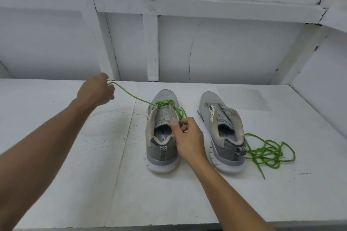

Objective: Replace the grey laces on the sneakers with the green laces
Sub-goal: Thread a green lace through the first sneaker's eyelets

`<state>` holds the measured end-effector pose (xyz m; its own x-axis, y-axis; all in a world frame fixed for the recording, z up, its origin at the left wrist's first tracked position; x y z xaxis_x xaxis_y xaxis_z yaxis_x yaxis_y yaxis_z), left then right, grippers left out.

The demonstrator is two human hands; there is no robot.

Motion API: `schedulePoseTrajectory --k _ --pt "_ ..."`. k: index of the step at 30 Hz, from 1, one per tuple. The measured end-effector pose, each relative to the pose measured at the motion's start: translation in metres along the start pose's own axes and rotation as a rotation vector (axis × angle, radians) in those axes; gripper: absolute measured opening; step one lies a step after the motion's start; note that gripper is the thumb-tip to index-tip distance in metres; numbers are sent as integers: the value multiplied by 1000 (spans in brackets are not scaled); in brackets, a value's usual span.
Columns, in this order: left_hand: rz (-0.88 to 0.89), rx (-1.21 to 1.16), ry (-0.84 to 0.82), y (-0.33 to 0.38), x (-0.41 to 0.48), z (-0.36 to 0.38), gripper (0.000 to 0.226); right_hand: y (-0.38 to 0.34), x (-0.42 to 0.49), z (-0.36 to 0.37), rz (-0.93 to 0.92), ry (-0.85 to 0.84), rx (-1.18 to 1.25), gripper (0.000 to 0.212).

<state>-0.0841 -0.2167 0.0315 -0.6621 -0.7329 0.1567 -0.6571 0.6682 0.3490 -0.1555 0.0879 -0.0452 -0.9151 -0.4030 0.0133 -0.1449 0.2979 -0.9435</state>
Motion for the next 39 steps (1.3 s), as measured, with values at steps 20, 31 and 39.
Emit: schedulePoseTrajectory --k 20,31,39 --pt "185 -56 -382 67 -42 46 27 -5 5 -4 33 -74 -56 26" --pt "310 -427 -248 127 -57 21 7 -58 64 4 -39 -313 -507 35" --pt "225 -343 -259 116 -64 57 21 -34 75 9 131 -326 -267 27"
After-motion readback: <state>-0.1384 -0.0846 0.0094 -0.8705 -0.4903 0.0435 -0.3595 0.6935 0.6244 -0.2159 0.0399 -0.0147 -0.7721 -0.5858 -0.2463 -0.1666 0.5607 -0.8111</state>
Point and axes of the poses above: each hand's wrist, its own x-axis towards the middle knuckle, its own z-axis out of the palm, y = z × x, the point moved 7 cm from there along x, towards the middle knuckle
